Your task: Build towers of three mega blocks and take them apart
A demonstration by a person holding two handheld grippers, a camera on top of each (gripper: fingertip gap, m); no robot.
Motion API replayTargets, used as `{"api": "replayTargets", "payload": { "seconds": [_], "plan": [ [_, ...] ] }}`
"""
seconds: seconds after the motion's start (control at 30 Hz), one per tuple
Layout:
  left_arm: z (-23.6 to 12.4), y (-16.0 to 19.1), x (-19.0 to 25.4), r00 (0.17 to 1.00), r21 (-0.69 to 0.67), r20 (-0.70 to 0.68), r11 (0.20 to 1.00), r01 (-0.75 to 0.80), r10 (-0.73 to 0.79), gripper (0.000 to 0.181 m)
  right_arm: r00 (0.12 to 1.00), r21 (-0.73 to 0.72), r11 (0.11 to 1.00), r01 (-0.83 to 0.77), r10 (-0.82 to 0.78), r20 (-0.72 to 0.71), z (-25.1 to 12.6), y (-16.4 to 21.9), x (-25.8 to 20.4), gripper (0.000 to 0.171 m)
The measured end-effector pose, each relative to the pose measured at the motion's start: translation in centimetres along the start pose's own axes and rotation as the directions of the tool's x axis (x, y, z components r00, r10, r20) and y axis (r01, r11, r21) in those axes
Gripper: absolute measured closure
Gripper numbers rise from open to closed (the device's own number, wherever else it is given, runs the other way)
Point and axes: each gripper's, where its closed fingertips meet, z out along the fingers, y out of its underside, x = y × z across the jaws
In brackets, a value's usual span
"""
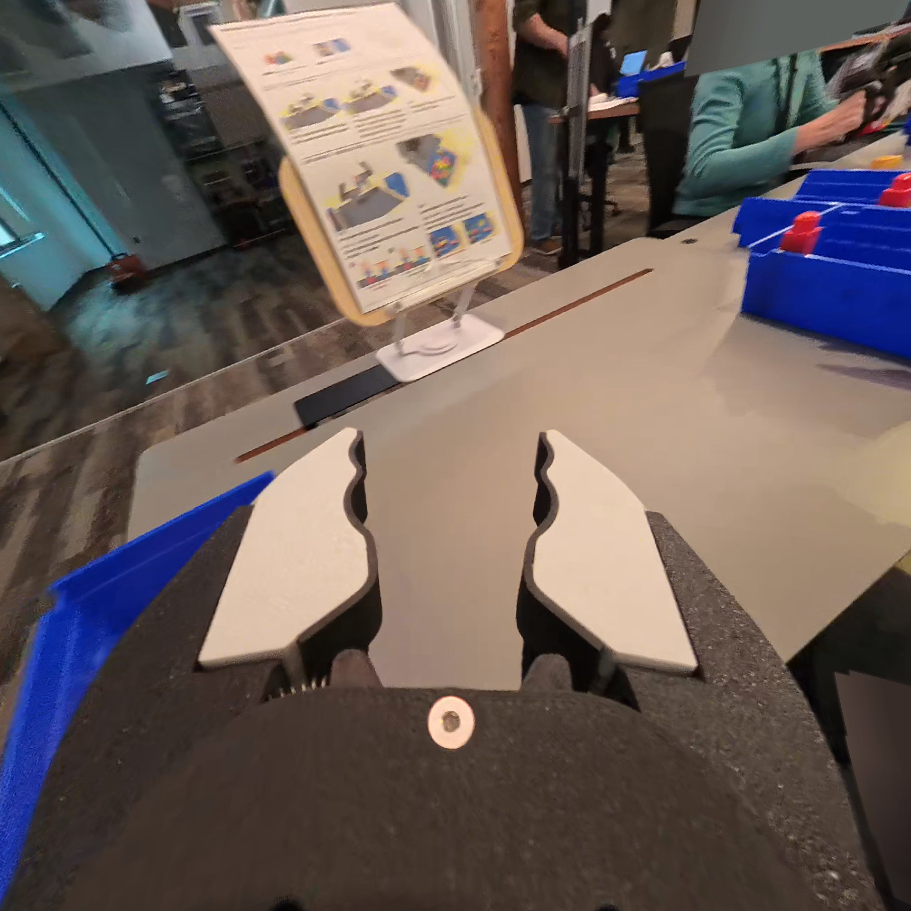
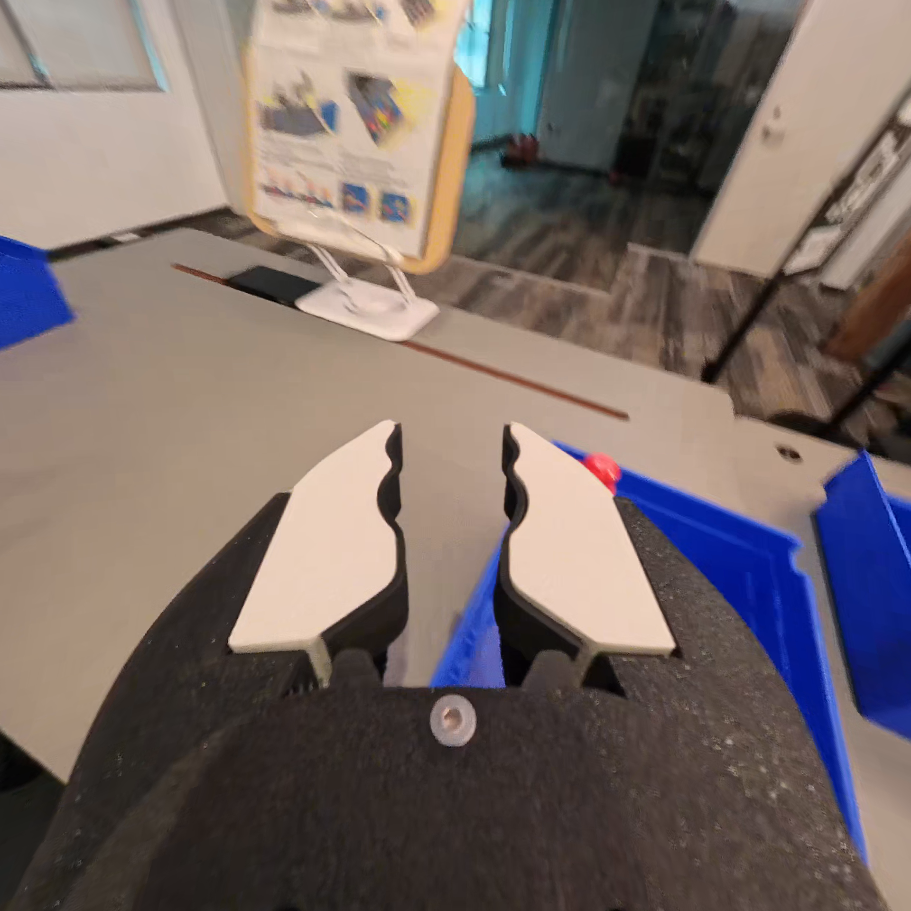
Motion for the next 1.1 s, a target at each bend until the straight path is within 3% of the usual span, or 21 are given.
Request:
{"api": "replayTargets", "payload": {
  "seconds": [0.1,0.23,0.3,0.37,0.5,0.6,0.73,0.87,0.97,1.1],
  "plan": [
    [-3.8,2.5,-4.7,0.999,-0.036,0.03,0.999,0.039,-0.038,0.116,0.993,0.089,0.994,0.066,-0.074,0.088,0.7,-2.6,-4.6,0.134],
    [-7.2,9.3,-11.1,0.988,-0.322,0.148,0.943,0.086,-0.039,0.133,0.971,0.138,0.979,0.152,-0.174,0.166,3.2,-3.7,-9.7,0.137],
    [-8.1,13.0,-12.9,0.981,-0.494,0.169,0.852,0.171,-0.098,0.132,0.96,0.122,0.981,0.149,-0.173,0.22,4.8,-3.6,-11.8,0.136],
    [-8.4,15.4,-14.2,0.965,-0.582,0.193,0.772,0.257,-0.176,0.139,0.948,0.113,0.984,0.138,-0.164,0.274,6.3,-3.5,-13.7,0.136],
    [-8.1,19.8,-15.0,0.919,-0.756,0.236,0.534,0.377,-0.315,0.136,0.919,0.097,0.992,0.085,-0.116,0.378,9.1,-2.6,-17.0,0.135],
    [-8.2,22.7,-17.3,0.948,-0.87,0.272,0.379,0.315,-0.163,0.133,0.887,0.082,0.997,0.012,-0.049,0.458,10.4,-1.6,-18.9,0.135],
    [-6.9,25.0,-17.9,0.964,-0.913,0.267,0.313,0.26,-0.024,0.134,0.848,0.044,0.997,-0.059,0.026,0.53,11.0,0.2,-20.0,0.135],
    [-6.7,26.8,-20.1,0.933,-0.96,0.207,0.244,0.136,0.295,0.129,0.822,0.03,0.991,-0.133,0.093,0.563,10.3,0.8,-19.0,0.136],
    [-6.8,28.4,-20.0,0.924,-0.972,0.199,0.185,0.144,0.327,0.13,0.811,0.036,0.984,-0.172,0.121,0.573,9.7,0.6,-18.0,0.136],
    [-7.1,28.6,-20.7,0.908,-0.962,0.261,0.172,0.214,0.327,0.13,0.8,0.038,0.984,-0.173,0.118,0.588,9.1,0.8,-17.8,0.137]
  ]
}}
